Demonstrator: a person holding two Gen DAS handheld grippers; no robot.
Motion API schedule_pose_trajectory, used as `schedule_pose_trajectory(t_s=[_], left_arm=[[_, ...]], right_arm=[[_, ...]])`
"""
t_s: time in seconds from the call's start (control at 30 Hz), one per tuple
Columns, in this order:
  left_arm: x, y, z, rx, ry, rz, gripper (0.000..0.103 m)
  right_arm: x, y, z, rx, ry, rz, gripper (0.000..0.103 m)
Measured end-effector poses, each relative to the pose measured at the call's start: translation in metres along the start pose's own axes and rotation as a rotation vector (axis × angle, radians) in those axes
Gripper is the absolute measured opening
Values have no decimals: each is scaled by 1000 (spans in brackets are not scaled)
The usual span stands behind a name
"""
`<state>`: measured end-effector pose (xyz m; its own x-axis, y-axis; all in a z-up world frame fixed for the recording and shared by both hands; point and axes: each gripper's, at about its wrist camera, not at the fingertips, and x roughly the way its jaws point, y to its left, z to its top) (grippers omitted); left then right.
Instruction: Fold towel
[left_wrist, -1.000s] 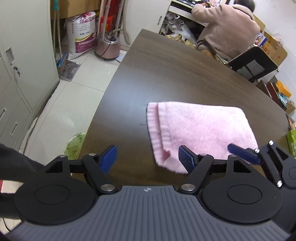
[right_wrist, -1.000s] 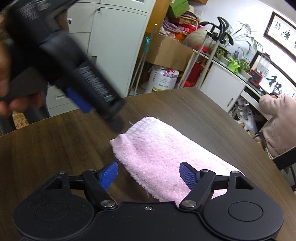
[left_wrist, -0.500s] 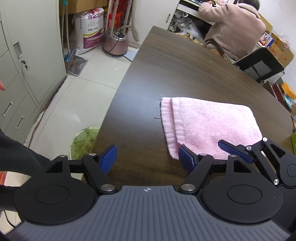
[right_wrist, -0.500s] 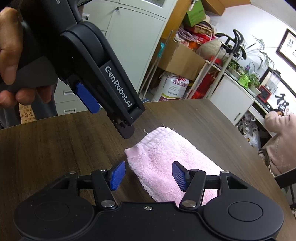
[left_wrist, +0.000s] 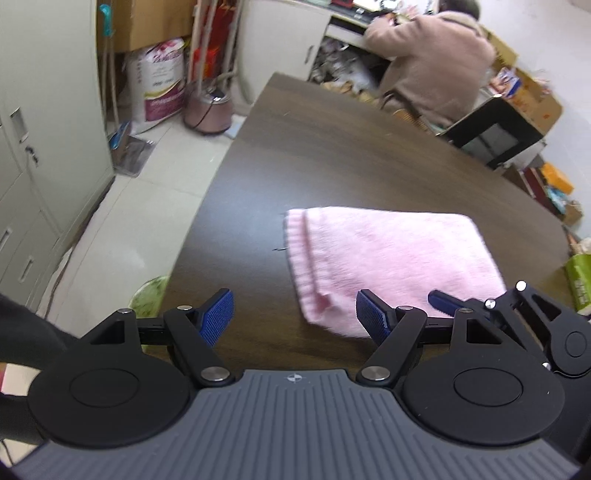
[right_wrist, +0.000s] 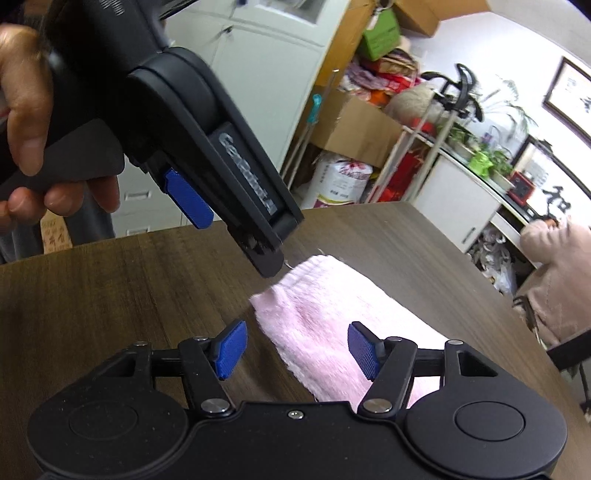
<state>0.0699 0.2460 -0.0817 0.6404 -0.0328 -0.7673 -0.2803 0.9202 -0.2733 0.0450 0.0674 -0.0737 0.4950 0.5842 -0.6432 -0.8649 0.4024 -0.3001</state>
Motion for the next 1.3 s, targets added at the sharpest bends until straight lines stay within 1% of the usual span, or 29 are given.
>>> schedule_pose_trajectory(t_s=[0.03,0.07,0.13,0.17,0.23,0.27,0.3,0.33,0.43,0.53,0.67,0.73,0.87,0.93,1.03,1.1,1.2,1.27,1.3], left_arm=[[-1,-2,0,3,-5,-3,90],[-4,-5,-1,10,-23,-8,93],[-11,-10,-2,25,-55,-34,95],[-15,-13,-1,29,-66,-51,97],[-20,-18,-1,34,-79,-72,97],[-22,-21,0,36,-83,-80,99],[-24,-24,1,37,-83,-83,103],[-25,-26,1,37,-80,-82,103],[-25,-40,6,70,-50,-40,103],[-27,-48,8,98,-55,-18,103],[-32,-57,8,86,-75,-68,103],[-33,-62,8,83,-83,-71,103],[-37,-76,8,97,-102,-52,103],[-45,-79,5,87,-132,-83,103],[-54,-82,1,66,-159,-136,103],[-57,-85,-1,47,-165,-152,103],[-56,-89,-2,29,-145,-127,103],[-56,-95,-4,58,-151,-78,103],[-56,-98,-6,68,-153,-66,103]], right_arm=[[-4,-3,-3,17,0,-7,59],[-8,-6,-6,41,-1,-16,60],[-17,-12,-11,81,-8,-27,63],[-23,-16,-15,108,-16,-36,63],[-31,-21,-19,145,-20,-50,63],[-36,-25,-22,171,-20,-57,63],[-39,-28,-23,190,-21,-60,63],[-42,-30,-25,205,-22,-65,63],[-52,-38,-31,246,-27,-79,64],[-60,-46,-36,275,-33,-96,65],[-71,-57,-40,299,-43,-120,65],[-75,-60,-42,305,-47,-129,65],[-85,-67,-47,316,-55,-148,65],[-89,-69,-50,318,-57,-155,66],[-98,-71,-56,319,-64,-172,77],[-103,-72,-60,323,-70,-180,77],[-108,-73,-65,327,-73,-186,77],[-111,-74,-67,333,-74,-186,77],[-112,-74,-68,334,-76,-187,77]])
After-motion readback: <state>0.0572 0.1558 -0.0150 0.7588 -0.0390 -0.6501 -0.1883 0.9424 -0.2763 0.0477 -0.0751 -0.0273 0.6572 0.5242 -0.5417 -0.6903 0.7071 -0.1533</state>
